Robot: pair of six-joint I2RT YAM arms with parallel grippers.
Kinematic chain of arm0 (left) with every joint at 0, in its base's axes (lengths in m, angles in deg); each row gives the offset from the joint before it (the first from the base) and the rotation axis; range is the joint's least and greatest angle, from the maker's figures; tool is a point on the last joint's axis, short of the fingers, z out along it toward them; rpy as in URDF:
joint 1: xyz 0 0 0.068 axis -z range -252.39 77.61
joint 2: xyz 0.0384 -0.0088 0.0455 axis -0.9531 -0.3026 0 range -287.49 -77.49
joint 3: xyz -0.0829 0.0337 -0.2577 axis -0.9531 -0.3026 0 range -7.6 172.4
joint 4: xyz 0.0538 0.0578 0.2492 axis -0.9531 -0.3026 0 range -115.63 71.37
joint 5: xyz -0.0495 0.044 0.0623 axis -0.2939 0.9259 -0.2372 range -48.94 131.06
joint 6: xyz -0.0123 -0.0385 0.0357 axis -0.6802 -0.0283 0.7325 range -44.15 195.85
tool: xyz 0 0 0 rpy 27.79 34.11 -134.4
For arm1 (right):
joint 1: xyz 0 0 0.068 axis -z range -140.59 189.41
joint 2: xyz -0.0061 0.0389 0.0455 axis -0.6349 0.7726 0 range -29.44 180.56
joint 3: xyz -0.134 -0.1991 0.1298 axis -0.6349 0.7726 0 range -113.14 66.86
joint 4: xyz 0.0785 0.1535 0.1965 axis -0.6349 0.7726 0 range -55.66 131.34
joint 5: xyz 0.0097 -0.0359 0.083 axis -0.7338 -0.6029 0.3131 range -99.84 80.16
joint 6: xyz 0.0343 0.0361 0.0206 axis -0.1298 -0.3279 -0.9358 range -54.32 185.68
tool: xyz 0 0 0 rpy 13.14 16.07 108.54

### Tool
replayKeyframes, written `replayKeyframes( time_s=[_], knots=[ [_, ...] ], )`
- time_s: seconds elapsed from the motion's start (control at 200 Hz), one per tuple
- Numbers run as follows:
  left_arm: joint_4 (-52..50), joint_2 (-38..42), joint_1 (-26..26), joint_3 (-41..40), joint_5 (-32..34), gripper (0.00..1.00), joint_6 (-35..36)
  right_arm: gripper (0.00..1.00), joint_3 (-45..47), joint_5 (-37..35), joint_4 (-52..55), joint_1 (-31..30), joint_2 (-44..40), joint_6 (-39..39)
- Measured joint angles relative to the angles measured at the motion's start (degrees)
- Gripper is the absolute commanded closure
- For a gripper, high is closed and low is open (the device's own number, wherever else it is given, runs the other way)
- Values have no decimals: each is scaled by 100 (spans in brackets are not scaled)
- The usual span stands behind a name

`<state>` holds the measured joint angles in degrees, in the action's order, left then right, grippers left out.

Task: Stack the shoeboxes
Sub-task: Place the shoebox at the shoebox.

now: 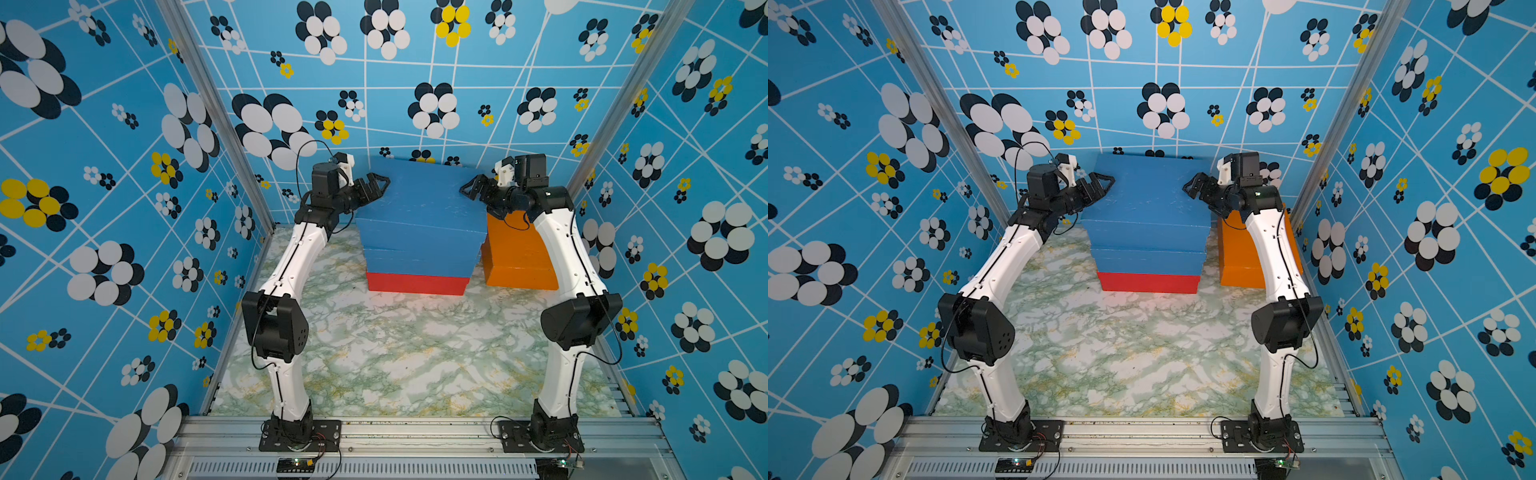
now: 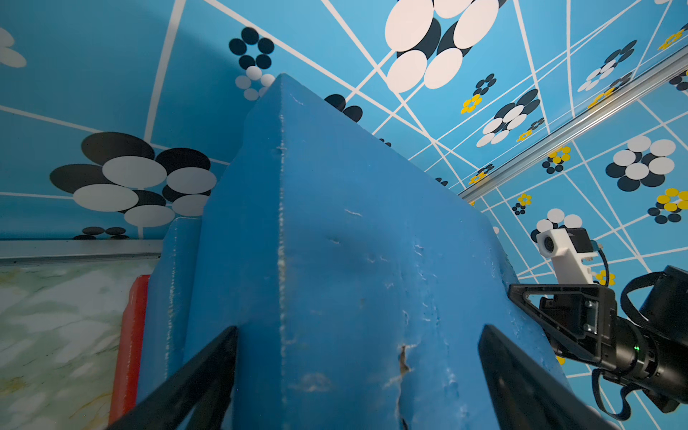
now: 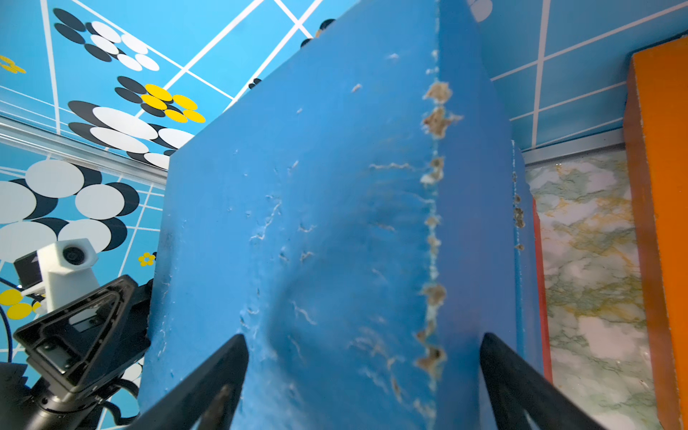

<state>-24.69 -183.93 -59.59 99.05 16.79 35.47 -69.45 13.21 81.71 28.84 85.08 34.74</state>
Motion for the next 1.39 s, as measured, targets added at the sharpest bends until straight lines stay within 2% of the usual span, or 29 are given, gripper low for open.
replayKeyframes(
  time_s=[0.305, 1.394],
  knots=[
    [-273, -188, -11, 304, -37, 1, 133, 1, 0, 0, -2, 22, 59, 0],
    [-278, -367, -92, 448, -238, 0, 160, 1, -2, 17, -20, 136, 229, -127]
  ],
)
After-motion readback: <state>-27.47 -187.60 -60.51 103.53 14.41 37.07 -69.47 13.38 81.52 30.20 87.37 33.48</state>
